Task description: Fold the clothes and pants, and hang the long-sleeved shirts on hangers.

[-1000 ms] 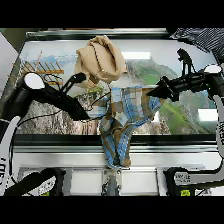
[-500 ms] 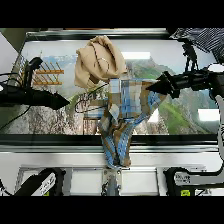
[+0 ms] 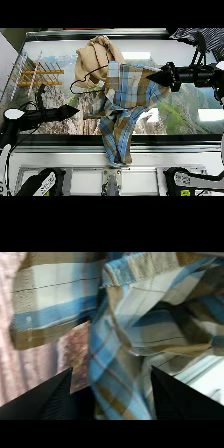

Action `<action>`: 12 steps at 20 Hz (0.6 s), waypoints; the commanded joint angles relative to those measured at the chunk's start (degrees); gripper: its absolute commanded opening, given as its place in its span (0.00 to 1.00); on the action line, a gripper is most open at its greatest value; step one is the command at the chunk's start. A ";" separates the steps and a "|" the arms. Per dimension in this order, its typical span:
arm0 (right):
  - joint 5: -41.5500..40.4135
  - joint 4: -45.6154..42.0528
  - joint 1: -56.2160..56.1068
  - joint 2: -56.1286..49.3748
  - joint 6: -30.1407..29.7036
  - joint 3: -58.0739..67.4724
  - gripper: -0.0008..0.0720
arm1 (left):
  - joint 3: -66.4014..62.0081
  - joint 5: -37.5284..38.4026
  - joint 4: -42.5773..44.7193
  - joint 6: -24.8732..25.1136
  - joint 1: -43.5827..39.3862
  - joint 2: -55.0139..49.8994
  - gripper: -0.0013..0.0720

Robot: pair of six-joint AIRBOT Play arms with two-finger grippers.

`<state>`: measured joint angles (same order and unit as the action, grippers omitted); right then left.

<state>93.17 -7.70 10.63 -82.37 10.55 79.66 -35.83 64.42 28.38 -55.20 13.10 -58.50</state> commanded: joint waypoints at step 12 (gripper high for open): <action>-1.44 0.39 0.00 0.46 3.10 0.07 0.03 | -5.33 -8.90 -23.87 12.72 -12.00 -23.74 0.69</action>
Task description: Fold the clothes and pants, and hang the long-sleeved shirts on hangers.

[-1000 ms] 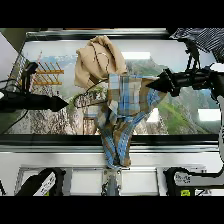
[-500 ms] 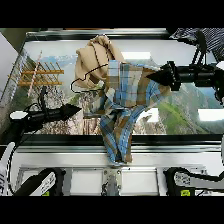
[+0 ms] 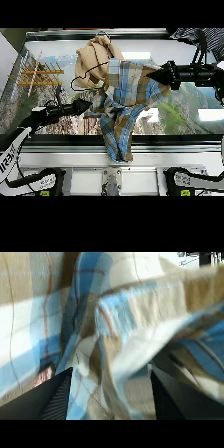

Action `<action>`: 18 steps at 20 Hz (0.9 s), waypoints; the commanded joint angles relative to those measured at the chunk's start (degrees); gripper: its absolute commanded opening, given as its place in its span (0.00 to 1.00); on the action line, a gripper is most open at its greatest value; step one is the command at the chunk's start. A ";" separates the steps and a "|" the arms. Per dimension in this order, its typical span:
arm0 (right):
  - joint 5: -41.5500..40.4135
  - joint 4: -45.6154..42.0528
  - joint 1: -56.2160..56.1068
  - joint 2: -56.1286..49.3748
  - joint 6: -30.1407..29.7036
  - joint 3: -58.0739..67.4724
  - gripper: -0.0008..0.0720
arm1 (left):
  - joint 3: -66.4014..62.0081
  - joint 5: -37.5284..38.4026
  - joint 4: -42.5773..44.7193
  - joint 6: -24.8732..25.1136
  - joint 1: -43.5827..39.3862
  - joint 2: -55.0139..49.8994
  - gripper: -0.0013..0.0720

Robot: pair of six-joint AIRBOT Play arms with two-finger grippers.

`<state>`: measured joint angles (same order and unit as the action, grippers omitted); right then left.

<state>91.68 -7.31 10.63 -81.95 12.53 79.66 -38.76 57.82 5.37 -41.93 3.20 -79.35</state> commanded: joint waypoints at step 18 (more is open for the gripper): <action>-2.75 -23.45 0.04 7.82 7.61 0.02 0.03 | -2.64 -5.97 13.20 -8.41 8.57 14.34 0.03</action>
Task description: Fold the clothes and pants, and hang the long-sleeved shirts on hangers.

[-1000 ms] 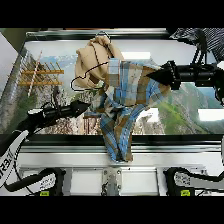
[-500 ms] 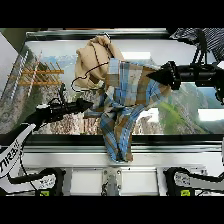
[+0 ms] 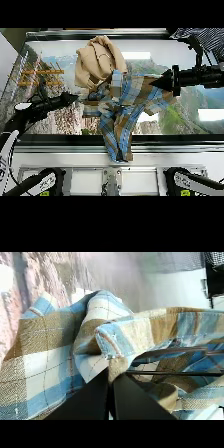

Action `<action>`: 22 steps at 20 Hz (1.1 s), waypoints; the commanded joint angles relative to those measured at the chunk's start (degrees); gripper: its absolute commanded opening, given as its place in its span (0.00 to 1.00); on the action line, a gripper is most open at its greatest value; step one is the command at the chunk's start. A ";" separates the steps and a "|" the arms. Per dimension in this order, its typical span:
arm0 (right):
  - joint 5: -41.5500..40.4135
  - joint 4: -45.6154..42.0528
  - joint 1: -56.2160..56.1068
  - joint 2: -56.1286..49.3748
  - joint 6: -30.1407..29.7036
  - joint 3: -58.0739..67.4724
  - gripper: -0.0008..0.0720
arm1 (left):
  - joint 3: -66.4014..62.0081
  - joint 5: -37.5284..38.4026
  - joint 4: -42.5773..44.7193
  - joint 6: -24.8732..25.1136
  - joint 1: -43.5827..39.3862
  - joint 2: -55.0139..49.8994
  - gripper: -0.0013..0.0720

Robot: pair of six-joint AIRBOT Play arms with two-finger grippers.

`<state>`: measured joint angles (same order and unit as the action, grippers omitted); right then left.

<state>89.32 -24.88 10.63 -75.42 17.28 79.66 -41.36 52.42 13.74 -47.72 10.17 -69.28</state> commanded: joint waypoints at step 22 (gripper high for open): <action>-23.54 27.69 -0.13 18.03 -0.15 -25.46 0.03 | -0.92 -12.72 45.22 -39.15 -42.14 41.33 0.03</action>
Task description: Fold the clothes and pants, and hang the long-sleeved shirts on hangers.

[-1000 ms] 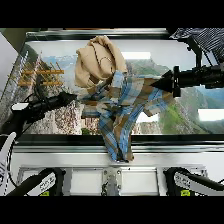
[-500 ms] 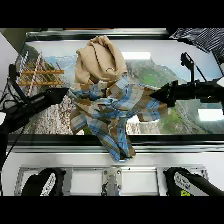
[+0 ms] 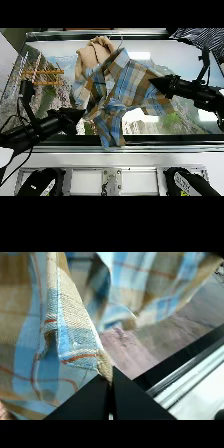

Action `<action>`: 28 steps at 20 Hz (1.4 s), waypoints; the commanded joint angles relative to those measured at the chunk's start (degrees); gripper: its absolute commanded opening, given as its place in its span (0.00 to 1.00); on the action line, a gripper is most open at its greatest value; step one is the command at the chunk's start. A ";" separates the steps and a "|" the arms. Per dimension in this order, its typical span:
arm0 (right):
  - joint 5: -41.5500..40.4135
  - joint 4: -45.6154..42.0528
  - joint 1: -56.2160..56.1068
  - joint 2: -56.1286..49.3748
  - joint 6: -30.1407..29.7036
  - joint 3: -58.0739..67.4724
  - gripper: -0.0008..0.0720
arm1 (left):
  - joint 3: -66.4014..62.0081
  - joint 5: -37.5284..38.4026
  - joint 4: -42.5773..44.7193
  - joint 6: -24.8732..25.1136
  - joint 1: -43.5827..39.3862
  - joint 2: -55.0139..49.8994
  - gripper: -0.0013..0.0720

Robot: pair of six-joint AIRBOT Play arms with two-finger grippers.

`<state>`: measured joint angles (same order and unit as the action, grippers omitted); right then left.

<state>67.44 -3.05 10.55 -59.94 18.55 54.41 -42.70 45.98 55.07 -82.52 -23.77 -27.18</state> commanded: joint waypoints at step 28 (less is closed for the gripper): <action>-39.98 -31.65 44.17 19.89 28.61 14.56 0.02 | -24.57 0.28 9.86 -4.24 4.81 -21.57 0.03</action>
<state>31.77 -24.93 45.19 -40.23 38.48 66.28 -68.84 48.84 64.90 -86.80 -19.07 -48.71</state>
